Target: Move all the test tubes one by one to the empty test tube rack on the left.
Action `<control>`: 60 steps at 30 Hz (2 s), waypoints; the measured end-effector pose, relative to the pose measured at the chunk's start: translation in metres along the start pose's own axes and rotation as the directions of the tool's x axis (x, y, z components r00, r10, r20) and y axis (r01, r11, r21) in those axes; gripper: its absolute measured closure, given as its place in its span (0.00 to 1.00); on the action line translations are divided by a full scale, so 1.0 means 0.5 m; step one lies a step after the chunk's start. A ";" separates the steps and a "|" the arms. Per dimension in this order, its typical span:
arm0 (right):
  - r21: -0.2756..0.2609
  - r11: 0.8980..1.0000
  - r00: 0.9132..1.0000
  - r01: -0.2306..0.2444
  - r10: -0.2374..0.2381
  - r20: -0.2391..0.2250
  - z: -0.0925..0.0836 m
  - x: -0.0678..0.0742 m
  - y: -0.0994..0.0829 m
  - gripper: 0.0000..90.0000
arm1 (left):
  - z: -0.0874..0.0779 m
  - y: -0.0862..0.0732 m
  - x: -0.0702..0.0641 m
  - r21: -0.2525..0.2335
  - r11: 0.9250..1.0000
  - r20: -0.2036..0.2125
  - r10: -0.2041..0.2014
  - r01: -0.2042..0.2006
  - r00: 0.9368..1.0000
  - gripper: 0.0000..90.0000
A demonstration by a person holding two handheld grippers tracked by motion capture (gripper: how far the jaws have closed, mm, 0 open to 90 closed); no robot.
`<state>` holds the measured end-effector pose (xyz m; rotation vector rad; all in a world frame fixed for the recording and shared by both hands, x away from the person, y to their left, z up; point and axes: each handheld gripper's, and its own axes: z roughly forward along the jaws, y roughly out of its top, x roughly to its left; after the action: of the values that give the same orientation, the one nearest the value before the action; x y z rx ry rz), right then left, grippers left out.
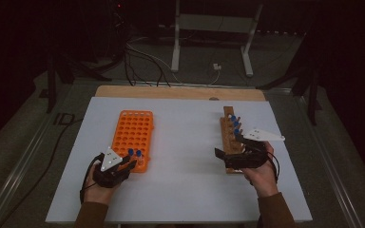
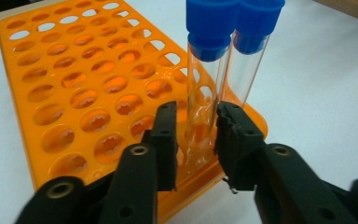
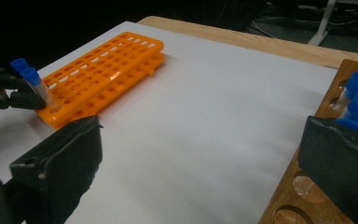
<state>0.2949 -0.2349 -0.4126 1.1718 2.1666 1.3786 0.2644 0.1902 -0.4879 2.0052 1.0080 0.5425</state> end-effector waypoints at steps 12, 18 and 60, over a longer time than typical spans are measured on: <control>-0.007 1.000 1.000 -0.001 0.001 0.008 -0.010 -0.007 0.002 0.00 | -0.028 0.004 0.000 -0.094 0.993 0.031 -0.065 0.067 0.997 0.32; 0.002 1.000 0.999 0.012 -0.012 0.032 -0.016 -0.013 0.006 0.00 | -0.035 0.012 -0.010 -0.141 0.986 0.062 -0.081 0.089 0.995 0.17; 0.093 0.995 0.959 0.034 -0.059 0.276 0.084 -0.113 -0.027 0.85 | -0.038 0.025 -0.029 -0.184 0.974 0.094 -0.114 0.130 0.989 0.01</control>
<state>0.3497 -0.2562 -0.4534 1.2541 2.0549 1.0375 0.2492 0.1829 -0.4668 1.7711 0.9832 0.4666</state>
